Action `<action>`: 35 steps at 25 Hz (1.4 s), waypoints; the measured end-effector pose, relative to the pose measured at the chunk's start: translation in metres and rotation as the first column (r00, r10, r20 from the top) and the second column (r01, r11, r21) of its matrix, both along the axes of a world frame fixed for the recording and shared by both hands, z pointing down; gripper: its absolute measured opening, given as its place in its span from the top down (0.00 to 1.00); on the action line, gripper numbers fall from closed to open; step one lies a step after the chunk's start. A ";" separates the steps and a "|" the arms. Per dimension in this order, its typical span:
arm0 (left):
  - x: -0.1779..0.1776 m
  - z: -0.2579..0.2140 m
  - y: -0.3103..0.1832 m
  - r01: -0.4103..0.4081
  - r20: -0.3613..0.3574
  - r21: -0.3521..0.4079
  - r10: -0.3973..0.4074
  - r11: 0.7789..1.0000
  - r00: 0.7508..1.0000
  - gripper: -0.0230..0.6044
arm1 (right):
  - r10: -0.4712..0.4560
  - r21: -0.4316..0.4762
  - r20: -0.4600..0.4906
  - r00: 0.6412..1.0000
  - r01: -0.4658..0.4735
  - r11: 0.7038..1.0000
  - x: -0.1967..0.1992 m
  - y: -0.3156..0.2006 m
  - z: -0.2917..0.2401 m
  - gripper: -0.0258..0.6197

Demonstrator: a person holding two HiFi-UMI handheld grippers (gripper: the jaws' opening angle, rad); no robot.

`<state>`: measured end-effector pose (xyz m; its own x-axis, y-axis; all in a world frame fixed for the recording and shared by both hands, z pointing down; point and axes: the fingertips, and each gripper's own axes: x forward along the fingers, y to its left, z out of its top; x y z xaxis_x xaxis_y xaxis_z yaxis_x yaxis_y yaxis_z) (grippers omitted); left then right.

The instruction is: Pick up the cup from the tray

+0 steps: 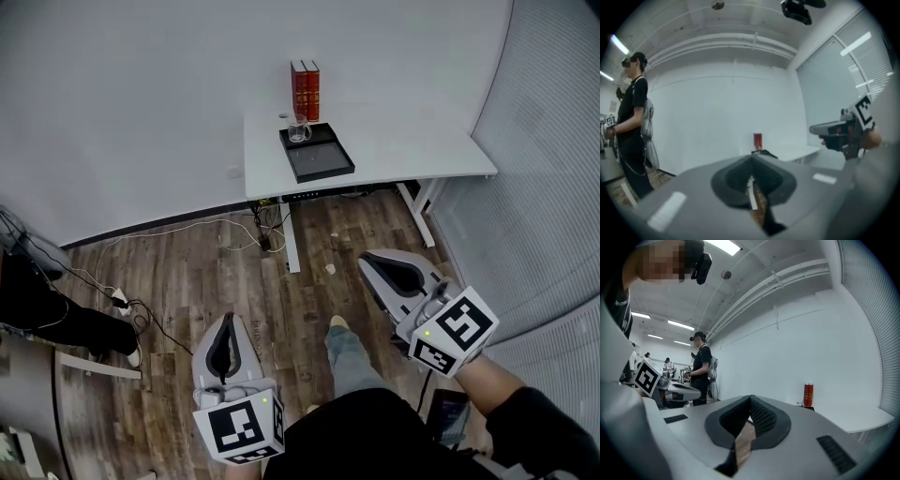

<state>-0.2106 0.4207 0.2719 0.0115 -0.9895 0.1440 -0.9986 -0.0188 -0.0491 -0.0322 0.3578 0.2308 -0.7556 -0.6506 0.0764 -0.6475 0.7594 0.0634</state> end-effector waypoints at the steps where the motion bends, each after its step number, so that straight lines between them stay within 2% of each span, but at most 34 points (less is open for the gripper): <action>1: 0.000 0.000 -0.006 -0.003 0.001 -0.005 0.003 1.000 1.000 0.96 | 0.000 -0.001 0.005 1.000 0.000 1.000 -0.001 -0.007 -0.001 0.94; 11: 0.021 0.008 -0.071 -0.055 0.001 -0.051 0.055 0.997 0.998 0.96 | 0.025 -0.045 0.013 1.000 -0.025 0.999 0.014 -0.070 0.012 0.94; 35: 0.019 0.043 -0.134 -0.047 -0.046 -0.157 0.040 0.986 0.998 0.96 | -0.003 -0.157 -0.013 1.000 0.001 0.988 0.005 -0.141 0.049 0.94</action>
<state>-0.1913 0.2867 0.3154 0.0632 -0.9528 0.2970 -0.9978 -0.0660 0.0008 -0.0271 0.2173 0.2799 -0.7553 -0.6281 0.1871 -0.6457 0.7621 -0.0481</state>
